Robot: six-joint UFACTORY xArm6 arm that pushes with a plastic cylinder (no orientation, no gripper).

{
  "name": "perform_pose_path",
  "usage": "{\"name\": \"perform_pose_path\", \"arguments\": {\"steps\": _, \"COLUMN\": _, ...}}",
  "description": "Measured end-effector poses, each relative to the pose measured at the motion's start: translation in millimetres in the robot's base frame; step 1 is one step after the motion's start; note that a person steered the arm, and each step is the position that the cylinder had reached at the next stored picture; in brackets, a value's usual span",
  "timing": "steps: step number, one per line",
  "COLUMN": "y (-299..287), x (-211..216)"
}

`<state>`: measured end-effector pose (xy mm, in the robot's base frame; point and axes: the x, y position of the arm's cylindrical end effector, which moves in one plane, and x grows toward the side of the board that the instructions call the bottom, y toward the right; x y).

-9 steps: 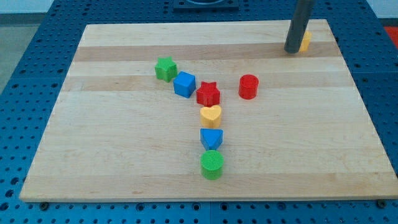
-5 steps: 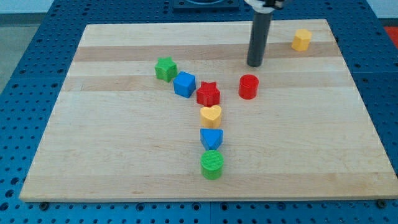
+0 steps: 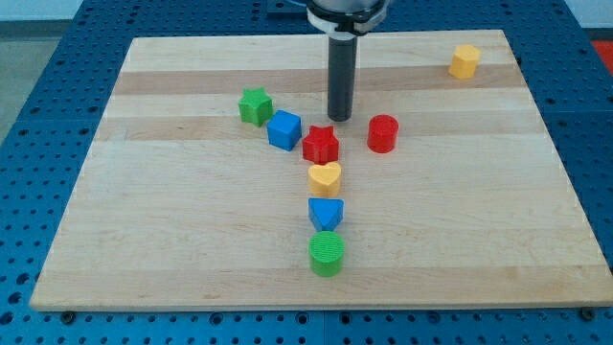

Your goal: Slide the red star towards the bottom left

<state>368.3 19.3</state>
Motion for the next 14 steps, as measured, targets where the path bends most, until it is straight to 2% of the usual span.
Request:
{"name": "perform_pose_path", "arguments": {"steps": 1, "y": -21.1, "x": 18.9}}
{"name": "perform_pose_path", "arguments": {"steps": 2, "y": 12.0, "x": 22.8}}
{"name": "perform_pose_path", "arguments": {"steps": 4, "y": 19.8, "x": 51.4}}
{"name": "perform_pose_path", "arguments": {"steps": 5, "y": 12.0, "x": 51.9}}
{"name": "perform_pose_path", "arguments": {"steps": 7, "y": -45.4, "x": 66.2}}
{"name": "perform_pose_path", "arguments": {"steps": 10, "y": -116.7, "x": 66.2}}
{"name": "perform_pose_path", "arguments": {"steps": 12, "y": -119.6, "x": 65.9}}
{"name": "perform_pose_path", "arguments": {"steps": 13, "y": -119.6, "x": 42.2}}
{"name": "perform_pose_path", "arguments": {"steps": 14, "y": -119.5, "x": 36.0}}
